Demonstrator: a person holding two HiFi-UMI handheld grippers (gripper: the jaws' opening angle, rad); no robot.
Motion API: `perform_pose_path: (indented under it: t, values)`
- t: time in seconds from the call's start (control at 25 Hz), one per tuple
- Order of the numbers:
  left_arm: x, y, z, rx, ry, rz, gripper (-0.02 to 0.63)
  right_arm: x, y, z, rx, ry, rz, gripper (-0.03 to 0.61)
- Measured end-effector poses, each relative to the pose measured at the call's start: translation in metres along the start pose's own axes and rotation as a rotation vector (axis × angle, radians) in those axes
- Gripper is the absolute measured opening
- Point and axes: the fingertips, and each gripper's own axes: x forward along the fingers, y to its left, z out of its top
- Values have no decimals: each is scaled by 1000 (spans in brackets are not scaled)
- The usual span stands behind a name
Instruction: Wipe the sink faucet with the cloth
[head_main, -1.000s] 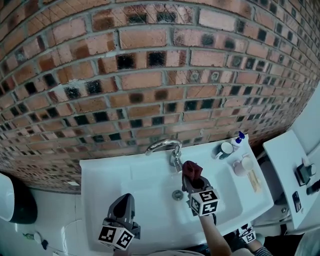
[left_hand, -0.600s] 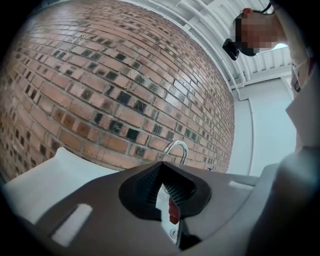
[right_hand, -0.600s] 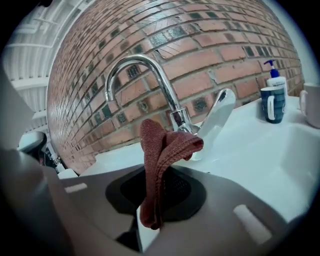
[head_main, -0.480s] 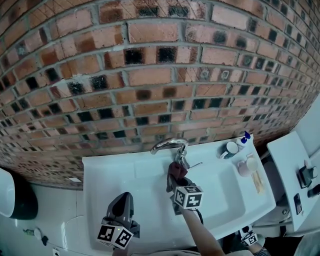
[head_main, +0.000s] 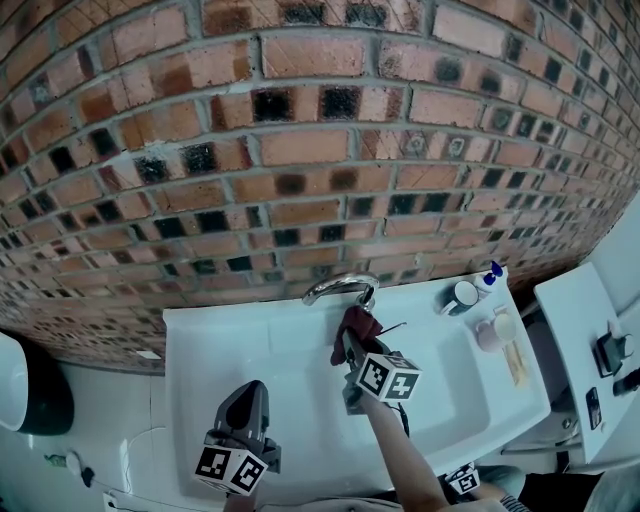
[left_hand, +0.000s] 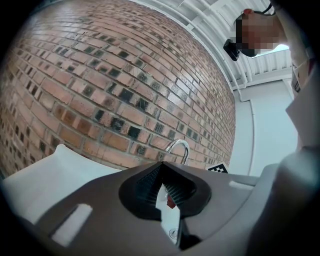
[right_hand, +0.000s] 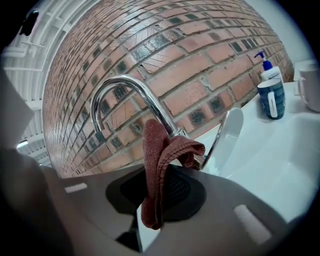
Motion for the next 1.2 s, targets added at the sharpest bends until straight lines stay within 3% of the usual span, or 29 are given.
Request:
perform_pose_path:
  t: [0.24, 0.48, 0.88, 1.2]
  values:
    - [-2, 2, 3, 0, -8, 4, 5, 0, 0, 8, 24, -16, -6, 52]
    - [-3, 3, 4, -2, -13, 7, 5, 0, 6, 30, -21, -37, 1, 52]
    - [-5, 5, 7, -3, -26, 12, 5, -6, 56, 82, -225, -130, 74, 52]
    - [-6, 2, 9, -6, -34, 5, 5, -11, 110, 96, -488, -142, 114, 54]
